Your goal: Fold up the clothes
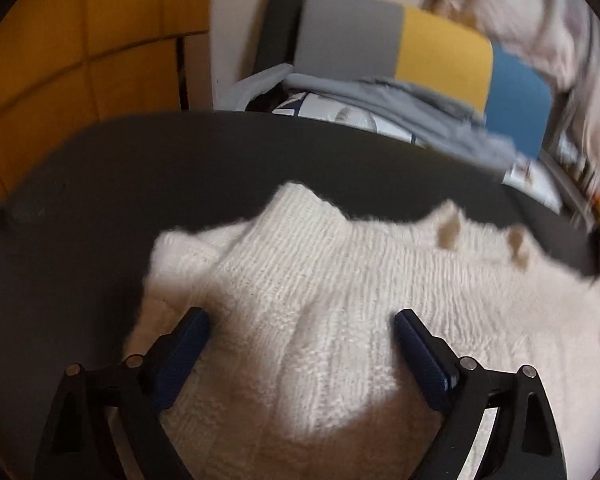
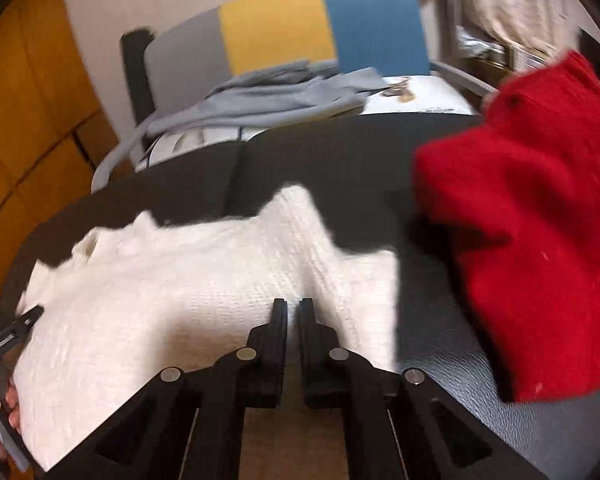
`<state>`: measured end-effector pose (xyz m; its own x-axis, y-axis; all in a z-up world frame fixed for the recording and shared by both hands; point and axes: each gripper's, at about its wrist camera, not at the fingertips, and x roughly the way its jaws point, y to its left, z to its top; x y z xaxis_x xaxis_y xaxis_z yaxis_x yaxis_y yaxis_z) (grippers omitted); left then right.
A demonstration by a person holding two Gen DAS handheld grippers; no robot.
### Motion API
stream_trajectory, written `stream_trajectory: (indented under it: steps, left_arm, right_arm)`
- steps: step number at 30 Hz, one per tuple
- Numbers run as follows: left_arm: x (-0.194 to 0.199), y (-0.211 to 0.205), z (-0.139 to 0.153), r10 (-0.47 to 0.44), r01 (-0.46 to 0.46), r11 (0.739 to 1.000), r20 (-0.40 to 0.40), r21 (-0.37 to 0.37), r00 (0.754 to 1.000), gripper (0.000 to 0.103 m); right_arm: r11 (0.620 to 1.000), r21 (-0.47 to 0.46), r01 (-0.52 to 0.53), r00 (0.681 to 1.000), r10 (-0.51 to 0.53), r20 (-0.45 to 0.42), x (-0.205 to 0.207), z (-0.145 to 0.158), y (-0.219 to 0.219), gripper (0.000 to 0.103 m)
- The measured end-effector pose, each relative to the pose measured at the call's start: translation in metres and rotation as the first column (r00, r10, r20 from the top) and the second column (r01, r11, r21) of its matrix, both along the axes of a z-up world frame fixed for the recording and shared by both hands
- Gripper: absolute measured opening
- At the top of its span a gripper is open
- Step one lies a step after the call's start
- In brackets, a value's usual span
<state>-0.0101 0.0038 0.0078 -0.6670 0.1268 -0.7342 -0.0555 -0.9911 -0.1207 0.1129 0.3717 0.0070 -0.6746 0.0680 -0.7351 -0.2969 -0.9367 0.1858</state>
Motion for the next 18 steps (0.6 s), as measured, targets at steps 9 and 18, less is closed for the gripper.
stream_trajectory:
  steps: [9,18]
  left_arm:
    - [0.023,0.0,0.018,-0.032,0.03,0.999,-0.05,-0.042,0.998,0.095]
    - [0.007,-0.013,0.016,-0.013,0.012,1.0,-0.03,-0.018,0.999,0.095]
  right_arm:
    - [0.997,-0.022,-0.068,0.995,0.067,-0.068,0.023,0.034,-0.019,0.023]
    - [0.928,-0.077,-0.363,0.927,0.351,-0.134,-0.028,0.082,-0.085,0.025]
